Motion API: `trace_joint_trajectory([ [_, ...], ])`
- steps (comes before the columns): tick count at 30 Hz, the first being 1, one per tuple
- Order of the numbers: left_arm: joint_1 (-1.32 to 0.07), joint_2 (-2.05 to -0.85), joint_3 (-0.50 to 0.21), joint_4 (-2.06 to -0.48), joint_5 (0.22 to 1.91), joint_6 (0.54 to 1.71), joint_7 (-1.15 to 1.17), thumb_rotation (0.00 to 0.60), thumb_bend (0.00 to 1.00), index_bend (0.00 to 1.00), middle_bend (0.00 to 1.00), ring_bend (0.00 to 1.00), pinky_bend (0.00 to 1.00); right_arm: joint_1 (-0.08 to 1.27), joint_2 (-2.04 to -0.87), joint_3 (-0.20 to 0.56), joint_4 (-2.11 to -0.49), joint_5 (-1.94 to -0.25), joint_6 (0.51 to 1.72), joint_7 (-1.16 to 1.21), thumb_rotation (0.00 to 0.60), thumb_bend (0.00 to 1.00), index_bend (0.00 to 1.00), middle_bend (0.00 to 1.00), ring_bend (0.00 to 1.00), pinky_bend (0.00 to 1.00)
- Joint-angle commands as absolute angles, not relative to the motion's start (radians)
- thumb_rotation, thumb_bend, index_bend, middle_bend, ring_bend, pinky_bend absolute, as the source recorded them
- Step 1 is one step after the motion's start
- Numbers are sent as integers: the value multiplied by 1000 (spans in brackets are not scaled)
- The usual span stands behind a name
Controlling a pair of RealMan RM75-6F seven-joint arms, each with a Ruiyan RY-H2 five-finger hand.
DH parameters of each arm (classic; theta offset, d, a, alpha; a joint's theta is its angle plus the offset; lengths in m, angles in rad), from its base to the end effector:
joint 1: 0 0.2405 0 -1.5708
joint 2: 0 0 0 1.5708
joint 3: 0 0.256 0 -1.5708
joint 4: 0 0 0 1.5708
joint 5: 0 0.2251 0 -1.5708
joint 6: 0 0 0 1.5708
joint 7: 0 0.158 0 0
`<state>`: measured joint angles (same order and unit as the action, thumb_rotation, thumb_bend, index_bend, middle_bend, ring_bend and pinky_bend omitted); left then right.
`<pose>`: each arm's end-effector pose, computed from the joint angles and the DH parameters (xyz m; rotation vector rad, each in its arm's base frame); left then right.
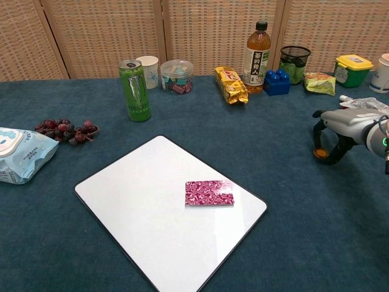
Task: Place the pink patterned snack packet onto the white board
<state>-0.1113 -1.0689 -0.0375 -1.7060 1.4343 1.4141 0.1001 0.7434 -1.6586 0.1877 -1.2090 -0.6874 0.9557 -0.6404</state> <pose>-0.3107 0.1996 0.1434 -1.4186 -0.9345 -0.8030 -0.2354 -0.3917 -0.0397 1.6091 -0.9851 0.4916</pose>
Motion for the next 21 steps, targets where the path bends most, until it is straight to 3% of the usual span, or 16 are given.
trace_joint_trajectory([
  [1,-111,-1068,-37,-1707,1436,1415,99,600,0,0,0,0,0,743,-1649,193,-1235,-696,962,-636,600,414,634,5,0,0],
  [5,-111,-1067,-36,-1709,1438,1416,97,600,0,0,0,0,0,746,-1623,202,-1309,-711,978,-640,600,414,634,5,0,0],
  [13,-110,-1064,-32,-1710,1449,1419,93,600,0,0,0,0,0,779,-1553,199,-1627,-765,1039,-725,600,414,634,5,0,0],
  [21,-107,-1063,-27,-1709,1461,1426,85,600,0,0,0,0,0,859,-1660,179,-1741,-759,1114,-893,600,414,634,5,0,0],
])
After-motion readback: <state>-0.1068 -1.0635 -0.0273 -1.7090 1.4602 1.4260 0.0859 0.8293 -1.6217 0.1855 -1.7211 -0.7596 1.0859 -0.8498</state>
